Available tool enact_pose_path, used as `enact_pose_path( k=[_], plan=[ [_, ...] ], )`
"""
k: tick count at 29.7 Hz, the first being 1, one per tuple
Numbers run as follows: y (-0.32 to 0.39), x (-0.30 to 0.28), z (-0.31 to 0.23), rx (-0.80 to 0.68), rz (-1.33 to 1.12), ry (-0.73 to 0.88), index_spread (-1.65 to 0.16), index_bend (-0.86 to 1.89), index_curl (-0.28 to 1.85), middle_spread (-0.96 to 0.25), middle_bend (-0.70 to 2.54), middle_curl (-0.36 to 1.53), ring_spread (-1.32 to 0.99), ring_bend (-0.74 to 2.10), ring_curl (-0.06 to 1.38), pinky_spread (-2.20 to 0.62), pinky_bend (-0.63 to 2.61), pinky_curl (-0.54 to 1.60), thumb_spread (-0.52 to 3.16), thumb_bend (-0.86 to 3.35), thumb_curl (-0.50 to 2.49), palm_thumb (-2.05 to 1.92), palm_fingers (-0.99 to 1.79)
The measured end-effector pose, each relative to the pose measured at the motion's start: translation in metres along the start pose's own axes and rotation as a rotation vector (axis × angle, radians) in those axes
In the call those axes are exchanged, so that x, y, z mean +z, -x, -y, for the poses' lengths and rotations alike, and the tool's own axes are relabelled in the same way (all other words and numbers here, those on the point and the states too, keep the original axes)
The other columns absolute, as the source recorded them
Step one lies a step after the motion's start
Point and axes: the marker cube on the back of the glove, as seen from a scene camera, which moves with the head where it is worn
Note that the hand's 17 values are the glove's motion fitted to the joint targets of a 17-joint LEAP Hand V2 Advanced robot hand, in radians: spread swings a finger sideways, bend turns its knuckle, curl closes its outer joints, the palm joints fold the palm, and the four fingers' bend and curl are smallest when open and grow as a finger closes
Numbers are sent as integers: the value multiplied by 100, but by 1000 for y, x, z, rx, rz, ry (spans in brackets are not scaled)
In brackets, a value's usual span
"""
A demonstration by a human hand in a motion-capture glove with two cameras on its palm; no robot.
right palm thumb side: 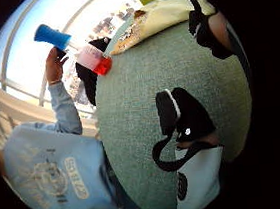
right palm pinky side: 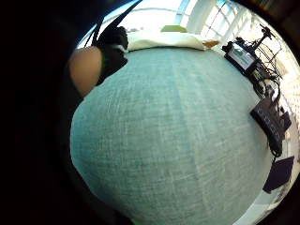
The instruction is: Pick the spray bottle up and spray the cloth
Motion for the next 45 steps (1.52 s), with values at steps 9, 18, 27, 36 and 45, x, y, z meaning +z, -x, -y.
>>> enact_pose_path(
  k=[9,18,27,36,45],
  plan=[
    [-2,-2,-1,7,35,-7,-28,18,36,-8,43,45,-7,28,35,20,12,23,119,-1,39,77,88],
    [-2,-1,-1,19,48,1,-28,17,37,-8,43,44,-8,27,36,19,13,21,120,-1,40,78,89],
    [-2,0,-1,17,51,8,-28,17,38,-8,43,44,-8,26,36,18,13,21,121,-1,40,79,89],
    [-2,4,0,14,39,27,-28,17,38,-8,43,44,-8,25,36,18,13,20,121,-1,41,79,89],
    [-2,4,2,7,15,34,-28,16,39,-8,43,44,-8,25,37,18,13,20,121,-2,41,79,89]
  ],
)
